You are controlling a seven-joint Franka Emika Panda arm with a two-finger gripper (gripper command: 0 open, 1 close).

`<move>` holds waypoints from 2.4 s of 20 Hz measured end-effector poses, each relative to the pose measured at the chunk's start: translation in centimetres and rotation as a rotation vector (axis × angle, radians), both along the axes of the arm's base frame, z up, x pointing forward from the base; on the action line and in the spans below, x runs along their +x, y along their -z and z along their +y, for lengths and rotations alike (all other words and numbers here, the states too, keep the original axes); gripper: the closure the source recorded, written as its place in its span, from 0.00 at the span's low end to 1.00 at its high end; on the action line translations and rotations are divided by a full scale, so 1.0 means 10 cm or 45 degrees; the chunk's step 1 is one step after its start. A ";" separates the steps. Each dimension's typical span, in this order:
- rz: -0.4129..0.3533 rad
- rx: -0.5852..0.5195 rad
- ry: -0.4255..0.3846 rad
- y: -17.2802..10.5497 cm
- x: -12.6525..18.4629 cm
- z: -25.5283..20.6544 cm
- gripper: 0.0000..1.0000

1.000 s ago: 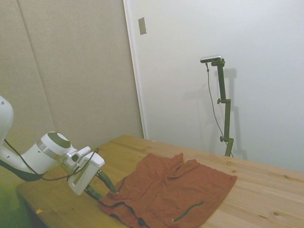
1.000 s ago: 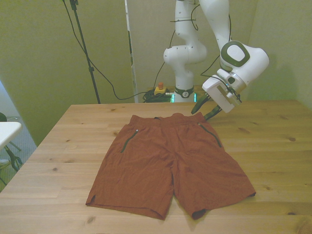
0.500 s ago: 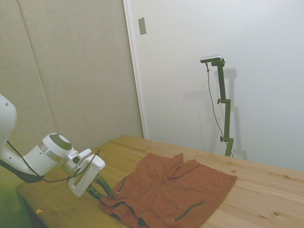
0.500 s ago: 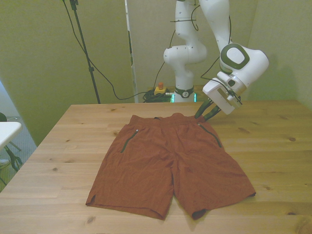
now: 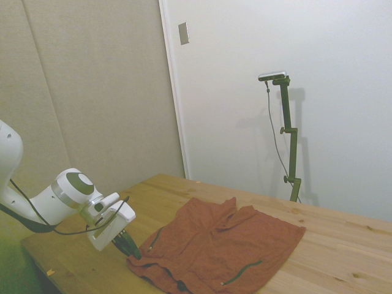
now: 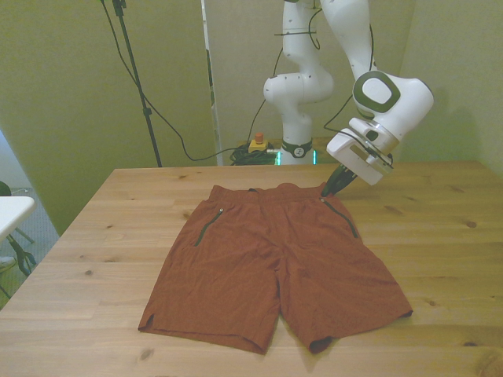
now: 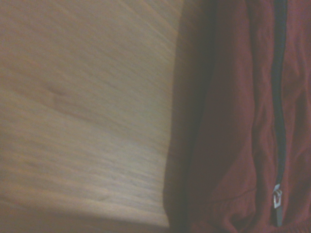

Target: Fold the shorts

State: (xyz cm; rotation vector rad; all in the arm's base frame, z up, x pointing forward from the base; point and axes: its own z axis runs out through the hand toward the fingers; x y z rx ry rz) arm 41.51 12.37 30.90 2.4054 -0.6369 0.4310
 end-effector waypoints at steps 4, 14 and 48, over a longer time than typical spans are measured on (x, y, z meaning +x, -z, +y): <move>0.000 0.083 0.028 -0.11 0.00 0.04 1.00; 0.008 0.350 0.125 -0.63 0.01 -0.10 1.00; -0.023 1.457 0.704 -0.99 0.01 -3.82 1.00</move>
